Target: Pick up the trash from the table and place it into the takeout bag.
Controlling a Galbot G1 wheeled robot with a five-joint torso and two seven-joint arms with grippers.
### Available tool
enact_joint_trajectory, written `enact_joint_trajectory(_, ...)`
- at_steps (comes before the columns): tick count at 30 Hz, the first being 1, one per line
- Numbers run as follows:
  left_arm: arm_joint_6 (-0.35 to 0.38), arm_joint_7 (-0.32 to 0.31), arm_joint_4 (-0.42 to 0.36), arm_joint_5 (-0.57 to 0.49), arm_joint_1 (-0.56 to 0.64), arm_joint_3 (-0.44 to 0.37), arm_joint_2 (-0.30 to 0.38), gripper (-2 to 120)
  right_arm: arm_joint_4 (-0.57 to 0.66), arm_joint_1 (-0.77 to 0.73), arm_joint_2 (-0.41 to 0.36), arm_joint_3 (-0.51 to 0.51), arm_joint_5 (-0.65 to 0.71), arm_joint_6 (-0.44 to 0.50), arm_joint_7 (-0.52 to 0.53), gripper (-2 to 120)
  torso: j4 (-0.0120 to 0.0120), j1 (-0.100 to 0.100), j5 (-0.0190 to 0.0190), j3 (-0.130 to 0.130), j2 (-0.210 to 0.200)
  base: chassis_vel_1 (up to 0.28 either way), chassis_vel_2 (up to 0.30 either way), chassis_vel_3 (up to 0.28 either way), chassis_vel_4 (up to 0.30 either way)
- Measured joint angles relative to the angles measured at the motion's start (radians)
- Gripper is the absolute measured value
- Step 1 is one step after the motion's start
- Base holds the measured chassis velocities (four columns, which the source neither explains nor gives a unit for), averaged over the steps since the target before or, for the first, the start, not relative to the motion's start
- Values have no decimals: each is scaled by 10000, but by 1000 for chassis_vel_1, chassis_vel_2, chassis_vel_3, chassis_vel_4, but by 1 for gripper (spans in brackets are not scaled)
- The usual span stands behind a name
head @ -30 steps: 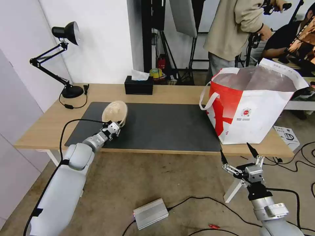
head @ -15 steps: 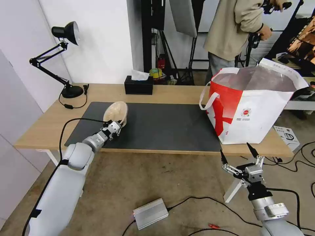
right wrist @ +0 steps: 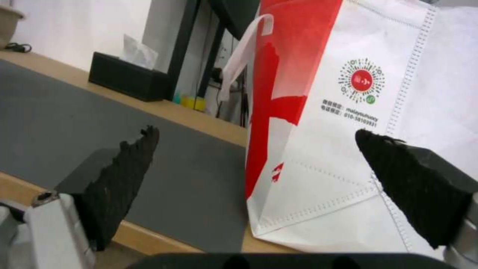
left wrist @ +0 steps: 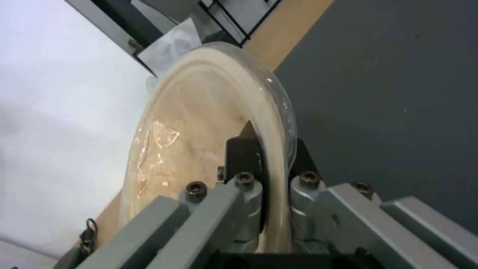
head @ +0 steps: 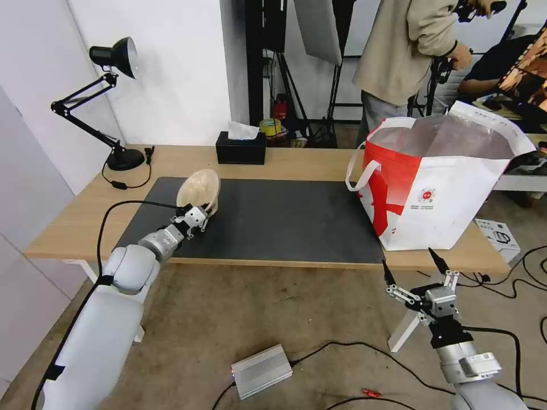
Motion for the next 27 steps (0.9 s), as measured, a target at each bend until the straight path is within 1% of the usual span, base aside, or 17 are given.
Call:
enact_joint_trajectory(6,30,-33,-394,-210,206,-136,192,1,0,0,0,0,0,0,0,100,0,0,0,0,1,0,0,0,0)
enact_joint_trajectory(9,31,-47,-766,-409,386,-225,325,1,0,0,0,0,0,0,0,100,0,0,-1,0,0,0,0,0,0)
enact_joint_trajectory(10,31,-47,-766,-409,386,-225,325,1,0,0,0,0,0,0,0,100,0,0,-1,0,0,0,0,0,0)
enact_joint_trajectory(14,-43,-98,-1360,-801,583,-251,534,1,0,0,0,0,0,0,0,100,0,-1,0,0,1,0,0,0,0)
enact_joint_trajectory(15,-43,-98,-1360,-801,583,-251,534,1,0,0,0,0,0,0,0,100,0,-1,0,0,1,0,0,0,0)
enact_joint_trajectory(19,-180,-287,-1989,-1351,697,-79,856,1,0,0,0,0,0,0,0,100,0,-2,0,0,0,0,0,0,0)
enact_joint_trajectory(20,-180,-287,-1989,-1351,697,-79,856,1,0,0,0,0,0,0,0,100,0,-2,0,0,0,0,0,0,0)
enact_joint_trajectory(24,-338,-536,-2444,-1847,616,175,1233,1,0,0,0,0,0,0,0,100,1,-2,0,0,0,0,0,0,0)
enact_joint_trajectory(27,-359,-635,-2664,-2033,567,296,1358,1,0,0,0,0,0,0,0,100,0,-1,1,0,0,0,0,0,0)
